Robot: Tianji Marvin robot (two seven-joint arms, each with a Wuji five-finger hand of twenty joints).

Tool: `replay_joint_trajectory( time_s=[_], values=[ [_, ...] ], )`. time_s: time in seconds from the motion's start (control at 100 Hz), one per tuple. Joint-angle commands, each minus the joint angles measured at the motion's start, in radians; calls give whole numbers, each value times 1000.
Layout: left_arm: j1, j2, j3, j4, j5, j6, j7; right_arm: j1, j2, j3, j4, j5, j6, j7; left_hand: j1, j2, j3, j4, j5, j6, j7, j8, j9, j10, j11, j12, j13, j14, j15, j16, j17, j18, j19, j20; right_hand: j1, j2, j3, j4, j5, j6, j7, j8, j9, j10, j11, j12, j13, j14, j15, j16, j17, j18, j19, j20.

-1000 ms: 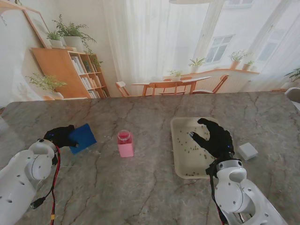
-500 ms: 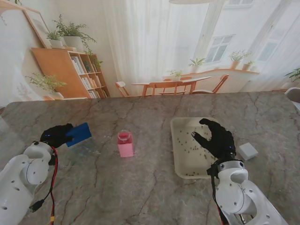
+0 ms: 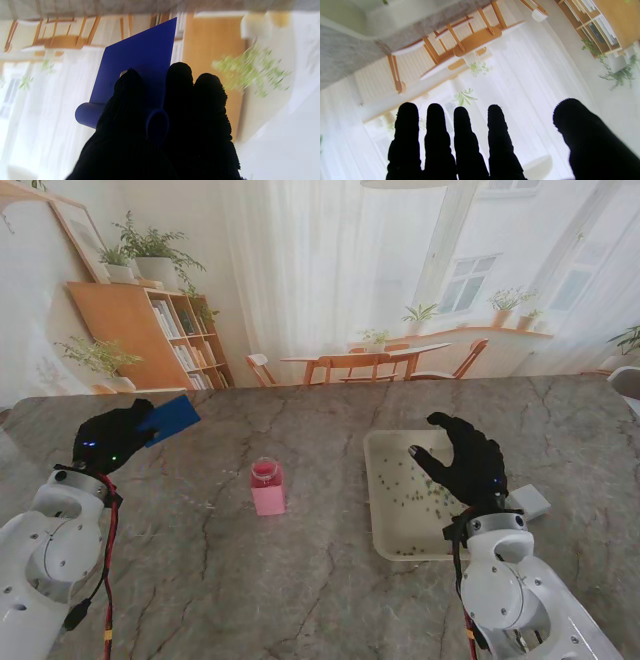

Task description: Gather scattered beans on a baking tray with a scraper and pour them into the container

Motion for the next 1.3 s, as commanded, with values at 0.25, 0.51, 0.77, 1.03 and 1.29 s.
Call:
replay_joint_trajectory(
  time_s=[0.25,0.51,0.77,1.03,1.29],
  values=[
    [-151,-26,210,-61,37,21,130,20,14,21,-141,-121,-93,-2,84,100,85,4,-38,37,21,-8,-16,34,23,35,-38,-16,13,20,-33,-45,30,32,-15,-2,18,32,-111,75,-72,-33,-52,-18,3,12,-7,-31,25,18,5,-21,13,19],
    [-317,-46,425,60,10,39,227,72,39,6,-164,-236,-222,34,84,101,83,4,-41,31,15,-2,-20,33,17,47,-47,-14,15,24,-41,-45,31,32,-45,-6,40,23,-81,177,-113,-59,-80,16,-13,-16,-43,-28,19,-2,-15,-37,9,-1],
    [-428,-61,558,178,-26,-4,273,165,69,-30,-165,-348,-314,130,84,98,78,5,-33,12,8,-8,-17,28,3,55,-51,-11,11,26,-49,-46,28,31,-100,-37,68,13,-130,203,-158,-70,-148,45,-26,-28,-98,-10,9,-21,-46,-41,3,-25],
    [-449,-70,594,190,-32,-18,310,295,89,-101,-140,-403,-340,260,84,80,45,9,6,-45,-9,-40,-5,14,-21,63,-55,-11,1,27,-60,-51,17,29,-100,-84,131,8,-136,197,-158,-58,-159,44,-14,-29,-100,-8,13,-30,-43,-41,6,-37],
    [-448,-71,606,180,-23,-28,323,448,101,-212,-93,-458,-284,412,84,69,-22,20,89,-128,-58,-143,-18,-26,-41,128,-93,-24,-5,50,-107,-60,-8,46,-31,-193,253,7,-83,205,-128,-41,-132,35,21,-20,-57,-18,54,-20,-6,-45,33,-34]
  ],
)
